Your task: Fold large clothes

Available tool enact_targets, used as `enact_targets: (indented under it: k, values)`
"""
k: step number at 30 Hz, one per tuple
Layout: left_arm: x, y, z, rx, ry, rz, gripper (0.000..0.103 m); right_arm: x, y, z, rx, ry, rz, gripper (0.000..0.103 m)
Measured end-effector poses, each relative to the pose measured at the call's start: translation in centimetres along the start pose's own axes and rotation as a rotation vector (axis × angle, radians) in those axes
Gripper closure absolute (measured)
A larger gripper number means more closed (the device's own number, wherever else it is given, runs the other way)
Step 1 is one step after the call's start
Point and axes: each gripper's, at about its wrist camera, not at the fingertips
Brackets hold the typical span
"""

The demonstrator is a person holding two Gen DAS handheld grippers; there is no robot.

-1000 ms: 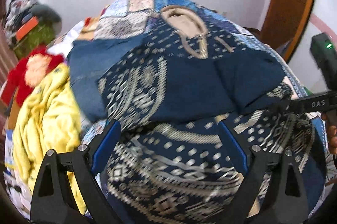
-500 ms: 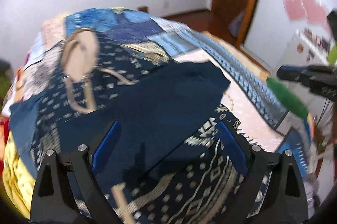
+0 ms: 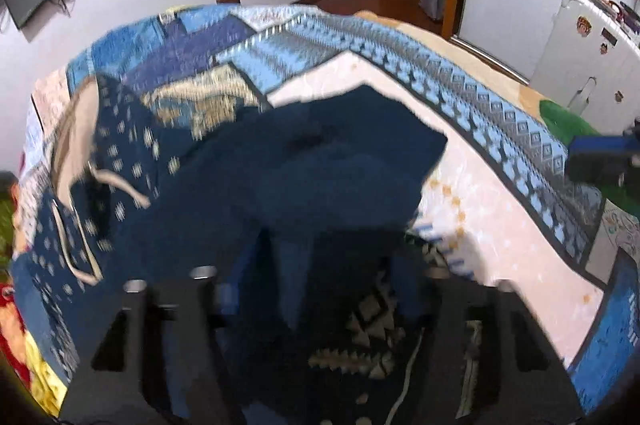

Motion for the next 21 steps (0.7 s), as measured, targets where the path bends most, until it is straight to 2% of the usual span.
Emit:
enact_targets:
  k: [1,4,8,13,17,19,21]
  values:
    - [0.2,-0.4,0.0,-0.009,-0.016,0.012,0.083,0.0,0.0,-0.2,0.005,0.002,0.0,0.094]
    - [1.8,-1.0,-1.6,0.039,-0.02,0.062,0.096,0.1,-0.3,-1.5,0.027,-0.008,0.003,0.094]
    - [5.6,-0.5,-6.7,0.171,-0.018,0.146,0.098,0.0,-0.9,-3.6,0.072,-0.006,0.015,0.094]
    - [10.5,3.1,-15.5,0.33,-0.099,0.21,0.099,-0.8,-1.9,-6.7,0.133,0.0,0.022,0.094]
    - [12.2,7.9,-21.3,0.45,-0.154,0.196,0.099,-2.3,-3.0,-9.8,0.205,0.021,0.025,0.094]
    - [12.1,10.7,-23.4,0.501,-0.176,0.165,0.099,-3.4,-3.4,-11.1,0.237,0.026,0.013,0.094]
    - [11.1,14.1,-25.4,0.563,-0.164,0.113,0.099,-4.9,-3.8,-12.0,0.254,0.033,-0.014,0.094]
Point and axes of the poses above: each gripper's, at about its wrist camera, not at the fingertips, and x roughly against the way its jaws point, z to its right, y to its underside, and after that the axes turned 6 degrees about -y, right-handed
